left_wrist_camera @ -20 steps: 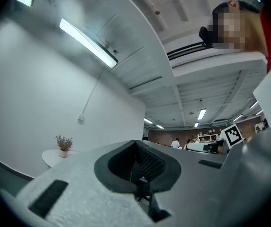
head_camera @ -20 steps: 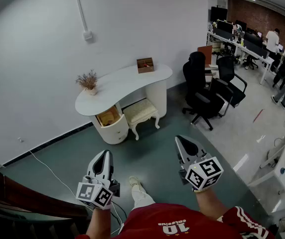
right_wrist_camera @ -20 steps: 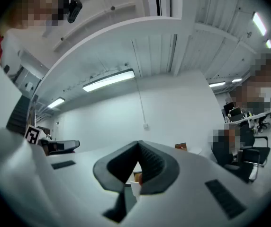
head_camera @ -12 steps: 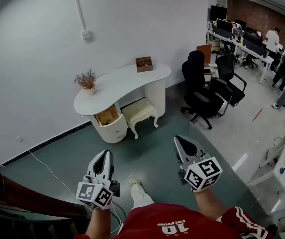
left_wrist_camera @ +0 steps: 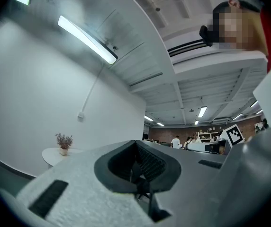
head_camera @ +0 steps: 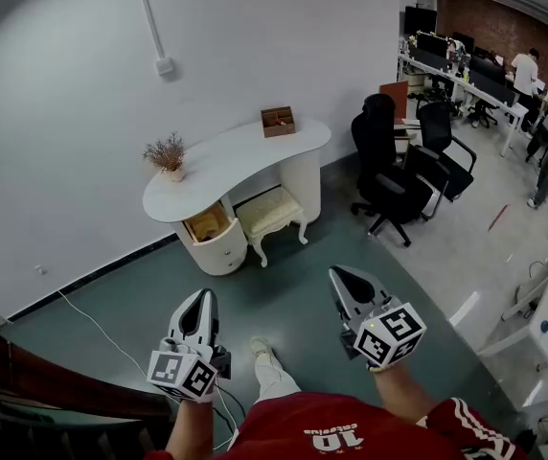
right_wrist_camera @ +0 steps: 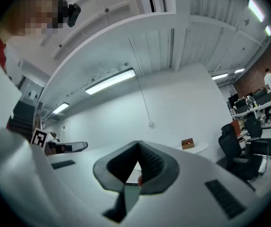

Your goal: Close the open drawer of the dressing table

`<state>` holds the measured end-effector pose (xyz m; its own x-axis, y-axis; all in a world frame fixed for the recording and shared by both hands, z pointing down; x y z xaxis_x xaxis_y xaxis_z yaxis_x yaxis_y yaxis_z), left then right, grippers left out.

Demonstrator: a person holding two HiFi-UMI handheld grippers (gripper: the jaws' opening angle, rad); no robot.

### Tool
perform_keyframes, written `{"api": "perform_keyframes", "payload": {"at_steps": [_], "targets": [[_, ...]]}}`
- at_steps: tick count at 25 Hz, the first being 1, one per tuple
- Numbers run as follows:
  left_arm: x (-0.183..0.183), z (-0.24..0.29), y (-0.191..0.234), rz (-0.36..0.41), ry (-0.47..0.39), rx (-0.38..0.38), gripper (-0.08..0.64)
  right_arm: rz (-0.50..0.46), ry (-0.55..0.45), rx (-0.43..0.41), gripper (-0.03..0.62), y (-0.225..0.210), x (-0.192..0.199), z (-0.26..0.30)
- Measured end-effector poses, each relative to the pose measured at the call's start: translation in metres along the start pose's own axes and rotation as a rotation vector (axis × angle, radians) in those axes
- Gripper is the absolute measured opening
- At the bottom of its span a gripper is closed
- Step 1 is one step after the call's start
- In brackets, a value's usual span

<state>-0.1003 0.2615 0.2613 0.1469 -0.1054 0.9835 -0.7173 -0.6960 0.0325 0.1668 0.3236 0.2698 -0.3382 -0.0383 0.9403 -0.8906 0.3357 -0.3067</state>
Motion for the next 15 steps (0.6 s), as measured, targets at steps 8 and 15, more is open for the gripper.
{"api": "perform_keyframes", "payload": {"at_steps": [8, 15], "targets": [[0.015, 0.003, 0.020, -0.007, 0.015, -0.017, -0.008, -0.011, 0.020, 0.009, 0.005, -0.007, 0.010, 0.023], [0.028, 0.017, 0.056, -0.025, 0.046, -0.053, -0.008, 0.010, 0.027, 0.013, 0.005, -0.015, 0.014, 0.060]]}}
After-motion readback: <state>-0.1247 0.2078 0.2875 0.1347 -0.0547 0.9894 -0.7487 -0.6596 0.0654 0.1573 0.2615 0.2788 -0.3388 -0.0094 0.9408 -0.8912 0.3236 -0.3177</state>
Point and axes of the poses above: the fingertips, and each gripper's own axes: z forward along the fingers, y to its left, x out of its underside, the point moved 4 cm from there along -z, backward along the fingers, and after that the axes turned 6 degrees about z, right-handed, at the moved point
